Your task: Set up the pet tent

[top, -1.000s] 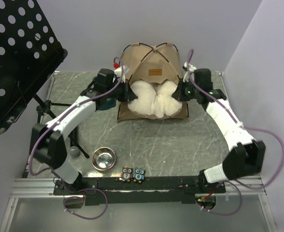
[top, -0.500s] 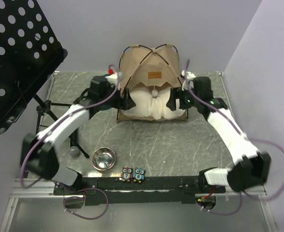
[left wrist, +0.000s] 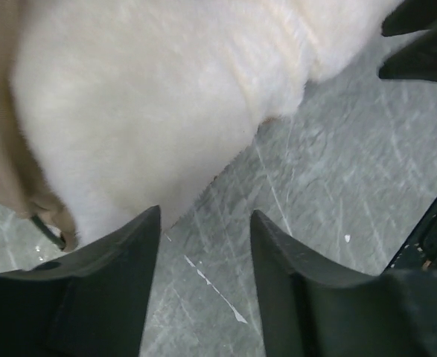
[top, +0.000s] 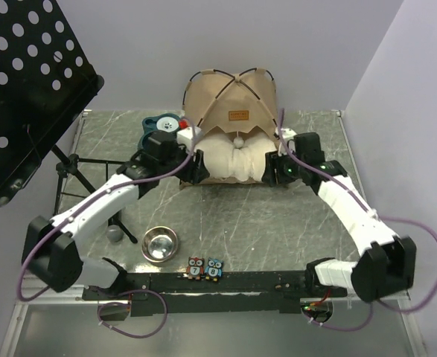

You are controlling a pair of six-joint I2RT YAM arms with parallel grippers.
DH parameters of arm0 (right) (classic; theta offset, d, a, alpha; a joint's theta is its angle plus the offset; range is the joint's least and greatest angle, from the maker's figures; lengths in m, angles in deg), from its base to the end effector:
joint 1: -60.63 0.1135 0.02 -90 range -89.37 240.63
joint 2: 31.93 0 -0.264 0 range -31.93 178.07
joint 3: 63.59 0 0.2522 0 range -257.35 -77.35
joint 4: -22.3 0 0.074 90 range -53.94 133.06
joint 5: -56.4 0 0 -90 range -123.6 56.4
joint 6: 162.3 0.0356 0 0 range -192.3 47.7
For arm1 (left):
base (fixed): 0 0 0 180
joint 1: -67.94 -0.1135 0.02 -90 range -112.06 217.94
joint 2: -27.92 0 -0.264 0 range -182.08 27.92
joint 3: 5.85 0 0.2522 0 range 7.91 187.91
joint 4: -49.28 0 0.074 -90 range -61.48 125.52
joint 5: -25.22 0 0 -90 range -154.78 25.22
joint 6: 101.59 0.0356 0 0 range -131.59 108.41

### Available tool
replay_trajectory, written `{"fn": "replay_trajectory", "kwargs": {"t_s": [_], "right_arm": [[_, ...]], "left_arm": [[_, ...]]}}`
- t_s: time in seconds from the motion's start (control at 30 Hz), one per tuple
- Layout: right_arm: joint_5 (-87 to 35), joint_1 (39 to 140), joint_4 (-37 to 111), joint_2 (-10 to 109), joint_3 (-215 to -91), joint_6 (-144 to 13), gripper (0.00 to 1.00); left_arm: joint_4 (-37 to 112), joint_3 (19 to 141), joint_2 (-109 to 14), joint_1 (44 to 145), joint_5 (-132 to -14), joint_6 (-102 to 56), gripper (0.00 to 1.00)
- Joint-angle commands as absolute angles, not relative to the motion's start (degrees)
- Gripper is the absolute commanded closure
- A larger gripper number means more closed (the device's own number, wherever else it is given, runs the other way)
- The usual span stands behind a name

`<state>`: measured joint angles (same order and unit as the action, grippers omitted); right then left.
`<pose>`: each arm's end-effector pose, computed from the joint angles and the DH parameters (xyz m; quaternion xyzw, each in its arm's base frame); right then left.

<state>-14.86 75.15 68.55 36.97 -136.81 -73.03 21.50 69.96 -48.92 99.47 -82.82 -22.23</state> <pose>0.2455 0.0754 0.3068 -0.1853 0.8843 0.1959 0.3811 0.2555 -0.1697 0.3141 0.2326 0.8216 -0.3068 0.4205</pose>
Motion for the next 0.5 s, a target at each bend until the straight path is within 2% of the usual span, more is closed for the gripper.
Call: {"fn": "replay_trajectory", "kwargs": {"t_s": [0.0, 0.1, 0.2, 0.33, 0.47], "right_arm": [[-18.3, 77.32, 59.89, 42.49, -136.58, -72.39, 0.44], [-21.02, 79.43, 56.38, 46.89, -138.08, -72.83, 0.54], [-25.15, 80.49, 49.62, 49.54, -138.52, -74.05, 0.61], [-31.48, 82.51, 41.7, 53.93, -139.75, -78.53, 0.66], [-36.14, 83.74, 32.74, 56.92, -138.7, -80.74, 0.71]], "left_arm": [[25.15, 71.71, -54.32, 102.39, -77.44, -20.73, 0.48], [23.84, 76.89, -61.18, 102.48, -75.51, -19.77, 0.55], [26.89, 80.85, -66.46, 102.57, -74.54, -18.28, 0.56], [32.17, 84.72, -71.82, 101.25, -72.69, -19.06, 0.59], [34.55, 88.15, -77.27, 97.91, -78.3, -24.33, 0.6]]}}
